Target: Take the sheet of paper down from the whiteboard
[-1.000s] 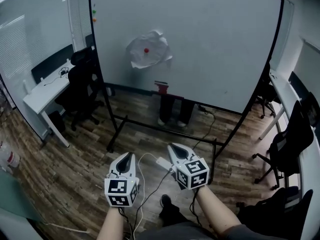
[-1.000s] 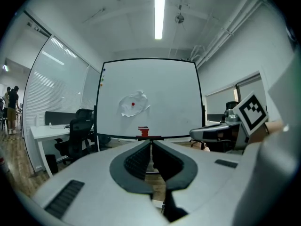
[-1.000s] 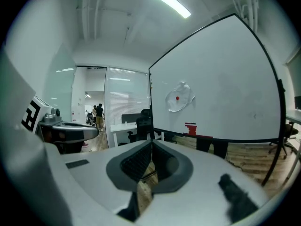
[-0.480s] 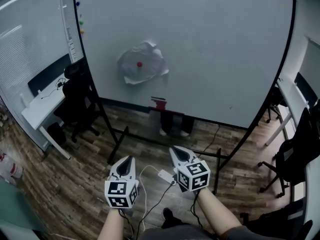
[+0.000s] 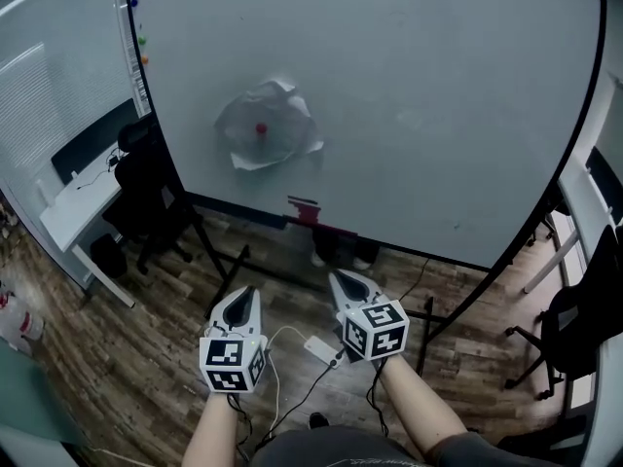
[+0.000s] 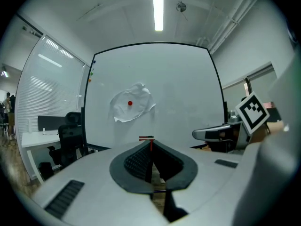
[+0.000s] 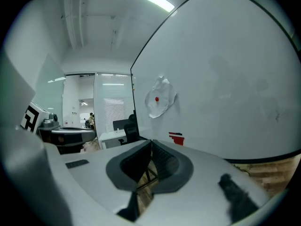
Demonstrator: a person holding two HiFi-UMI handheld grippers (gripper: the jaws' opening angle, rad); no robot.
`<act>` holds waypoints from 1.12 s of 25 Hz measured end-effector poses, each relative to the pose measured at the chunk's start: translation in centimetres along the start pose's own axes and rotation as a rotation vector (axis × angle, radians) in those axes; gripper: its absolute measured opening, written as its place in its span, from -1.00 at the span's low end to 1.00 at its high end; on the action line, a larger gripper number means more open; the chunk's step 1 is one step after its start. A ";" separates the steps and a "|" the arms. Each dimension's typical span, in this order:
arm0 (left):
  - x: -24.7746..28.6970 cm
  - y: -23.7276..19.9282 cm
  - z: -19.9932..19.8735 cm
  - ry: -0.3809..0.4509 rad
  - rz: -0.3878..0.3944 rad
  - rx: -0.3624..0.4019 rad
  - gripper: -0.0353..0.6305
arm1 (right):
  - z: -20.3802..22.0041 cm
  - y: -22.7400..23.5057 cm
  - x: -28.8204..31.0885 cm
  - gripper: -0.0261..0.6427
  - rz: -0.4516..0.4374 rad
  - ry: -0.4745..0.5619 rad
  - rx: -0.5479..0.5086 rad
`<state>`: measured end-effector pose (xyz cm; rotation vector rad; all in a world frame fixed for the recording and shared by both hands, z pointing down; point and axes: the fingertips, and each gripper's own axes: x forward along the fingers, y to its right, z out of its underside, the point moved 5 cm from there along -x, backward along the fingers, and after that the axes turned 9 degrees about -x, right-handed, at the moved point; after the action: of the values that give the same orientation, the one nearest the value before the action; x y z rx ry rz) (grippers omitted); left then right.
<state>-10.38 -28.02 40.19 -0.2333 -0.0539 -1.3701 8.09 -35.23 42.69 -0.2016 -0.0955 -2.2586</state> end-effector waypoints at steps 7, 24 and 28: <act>0.6 -0.7 -0.6 0.005 -0.013 0.004 -0.82 | -0.7 0.5 1.8 -0.85 0.015 0.010 0.010; 10.7 -7.4 -5.3 0.073 0.084 0.013 -0.82 | -5.4 4.7 11.2 -0.85 0.157 0.050 0.039; 14.3 -9.1 -7.1 0.074 0.121 0.033 -0.82 | -7.0 6.3 14.0 -0.85 0.202 0.061 0.047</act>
<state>-17.08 -44.83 37.00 -0.1549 -0.0006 -1.2557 3.34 -50.75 38.30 -0.1118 -0.0922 -2.0572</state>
